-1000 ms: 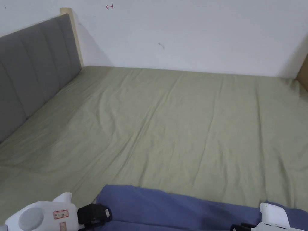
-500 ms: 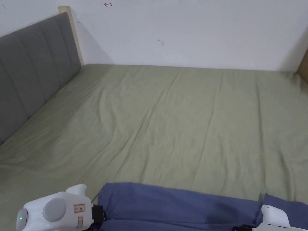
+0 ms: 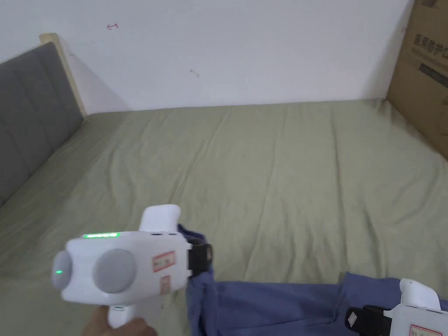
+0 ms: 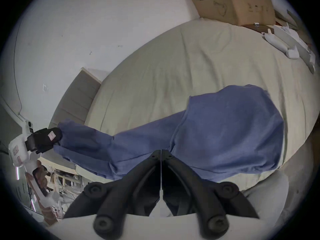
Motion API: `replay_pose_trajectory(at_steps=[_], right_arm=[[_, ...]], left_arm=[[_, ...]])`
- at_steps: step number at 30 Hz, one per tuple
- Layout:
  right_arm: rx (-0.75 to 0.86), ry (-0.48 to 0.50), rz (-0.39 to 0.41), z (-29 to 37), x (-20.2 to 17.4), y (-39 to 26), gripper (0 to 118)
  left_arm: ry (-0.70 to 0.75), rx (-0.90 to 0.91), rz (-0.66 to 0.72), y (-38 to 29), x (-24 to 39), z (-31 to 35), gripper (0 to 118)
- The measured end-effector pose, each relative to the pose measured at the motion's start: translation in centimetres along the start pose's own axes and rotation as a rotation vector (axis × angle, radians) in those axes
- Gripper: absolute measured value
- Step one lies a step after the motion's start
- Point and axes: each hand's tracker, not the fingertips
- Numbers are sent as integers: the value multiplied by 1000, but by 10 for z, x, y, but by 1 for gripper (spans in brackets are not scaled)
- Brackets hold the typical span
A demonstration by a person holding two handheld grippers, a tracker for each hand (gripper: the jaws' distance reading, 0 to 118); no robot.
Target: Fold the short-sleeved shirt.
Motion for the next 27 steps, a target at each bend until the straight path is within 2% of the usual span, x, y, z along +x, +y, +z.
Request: replay_pose_trajectory(at_steps=[3,4,5,6,8,9,11,13,15,16,17,19,20,23,27], right_arm=[[21,-5,-37,8,15,0,1],[25,-9,-49,10,20,-1,1],[28,-9,-63,12,25,-3,1],[29,-12,-78,13,30,-4,1],[29,-18,-107,16,40,-7,1],[28,-25,-120,17,44,-8,1],[35,-38,-144,19,51,-10,1],[49,-31,-156,24,54,-10,1],[54,-28,-153,27,54,-6,1],[58,-32,-148,27,54,-5,1],[65,-29,-142,27,53,-4,1],[70,-34,-148,24,54,1,1],[78,-24,-156,22,54,2,1],[81,-12,-169,20,50,2,1],[70,-13,-152,17,45,1,1]], left_arm=[[-66,-61,-93,-14,48,-44,10],[-83,-88,-126,-22,59,-59,13],[-111,-106,-163,-31,70,-75,21],[-135,-110,-172,-43,77,-90,41],[-178,-195,-175,-63,81,-118,89],[-172,-272,-143,-71,79,-133,104],[-124,-341,-67,-81,71,-145,101],[-92,-308,36,-78,57,-136,98],[-214,-233,110,-70,43,-117,96],[-230,-211,133,-66,36,-107,92],[-224,-186,148,-62,33,-98,82],[-198,-173,133,-57,26,-90,24],[-156,-162,133,-57,23,-92,2],[-127,-201,166,-58,15,-105,2],[-194,-253,182,-72,28,-135,2]])
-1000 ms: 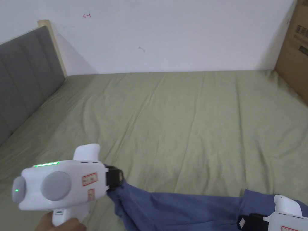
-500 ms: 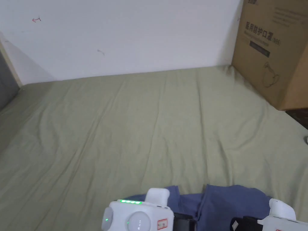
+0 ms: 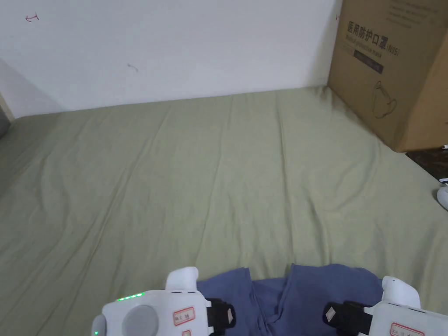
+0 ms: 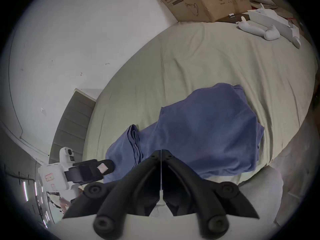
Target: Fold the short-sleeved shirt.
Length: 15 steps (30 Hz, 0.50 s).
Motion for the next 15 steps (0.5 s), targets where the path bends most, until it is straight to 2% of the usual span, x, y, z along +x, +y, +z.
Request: replay_pose_trajectory(at_steps=[5,7,10,12,14,15], right_arm=[[-1,-4,6,1,-1,-2,1],[-2,-15,16,1,-2,-3,1],[-7,-18,15,2,0,-5,1],[-12,-15,13,2,1,-5,1],[-13,-21,20,2,0,-6,1],[-11,-26,21,4,-1,-7,1]], left_arm=[[19,-178,-75,-18,24,-60,2],[50,-169,-79,-25,32,-70,2],[-38,-178,-64,-26,43,-64,2],[-100,-229,-111,-32,53,-68,2],[-23,-228,-187,-38,59,-69,2],[-1,-215,-181,-40,61,-67,2]])
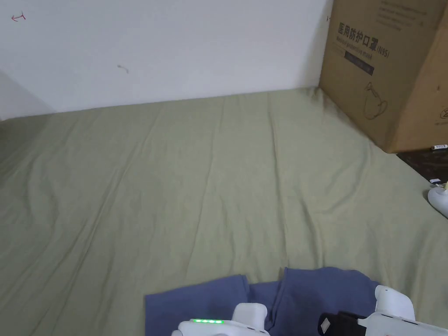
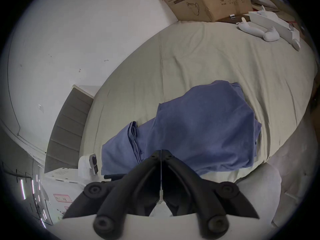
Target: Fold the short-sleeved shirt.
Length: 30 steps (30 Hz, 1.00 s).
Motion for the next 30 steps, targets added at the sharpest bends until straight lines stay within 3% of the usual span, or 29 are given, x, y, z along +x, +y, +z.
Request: replay_pose_trajectory(at_steps=[4,7,11,14,15,16,17,22,26,27,28,29,30], right_arm=[[3,5,1,5,-2,0,1],[8,-4,18,7,-7,1,1],[6,2,18,4,-14,0,1],[-4,-4,39,0,-26,-2,1],[-12,-5,54,-2,-30,-4,1],[-15,-6,64,-3,-34,-5,1],[-24,-2,81,-5,-39,-6,1],[-50,-2,124,-15,-59,-9,1],[-65,-2,151,-18,-69,-11,1],[-68,-3,157,-19,-71,-12,1],[-69,-2,159,-20,-72,-12,1],[-72,1,158,-22,-72,-13,1],[-77,0,153,-24,-73,-13,1]], left_arm=[[-135,47,81,-4,-16,34,2],[-138,165,113,-7,-41,81,2],[-160,304,280,-15,-106,137,6],[-77,320,355,-26,-151,157,55],[-50,316,388,-31,-163,157,87],[-63,301,405,-34,-174,154,110],[-94,270,420,-38,-187,147,118],[-269,216,593,-46,-215,104,116],[-407,241,574,-41,-220,86,111],[-411,232,596,-39,-222,85,77],[-427,240,617,-39,-223,85,21],[-424,240,622,-37,-226,80,8],[-355,209,637,-36,-226,72,10]])
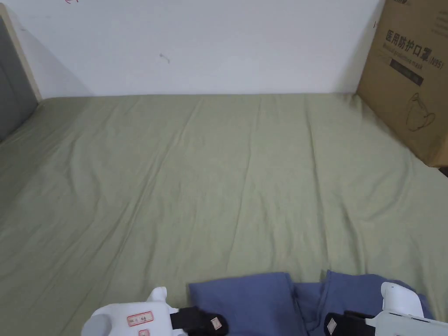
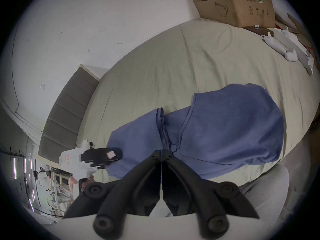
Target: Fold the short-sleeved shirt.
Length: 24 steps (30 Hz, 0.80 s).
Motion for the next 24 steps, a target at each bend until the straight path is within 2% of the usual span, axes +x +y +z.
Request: replay_pose_trajectory(at_steps=[2,4,7,11,16,19,24], right_arm=[[-12,2,-3,-3,-2,-1,1],[-20,-5,11,-3,-5,-3,1],[-26,-16,26,-5,-9,-3,1],[-24,-3,4,-8,-12,-1,1],[-17,-15,45,-7,-23,1,1],[-19,0,33,-10,-20,1,1],[-35,5,18,-16,-13,-3,1]], left_arm=[[42,-15,-11,1,-6,-3,9],[-35,-7,25,0,-3,8,9],[-3,-13,-38,5,-2,25,9],[-1,-5,-74,16,-1,58,9],[140,39,-152,44,-8,132,9],[238,79,-152,53,-20,181,9],[378,147,-124,46,-18,227,9]])
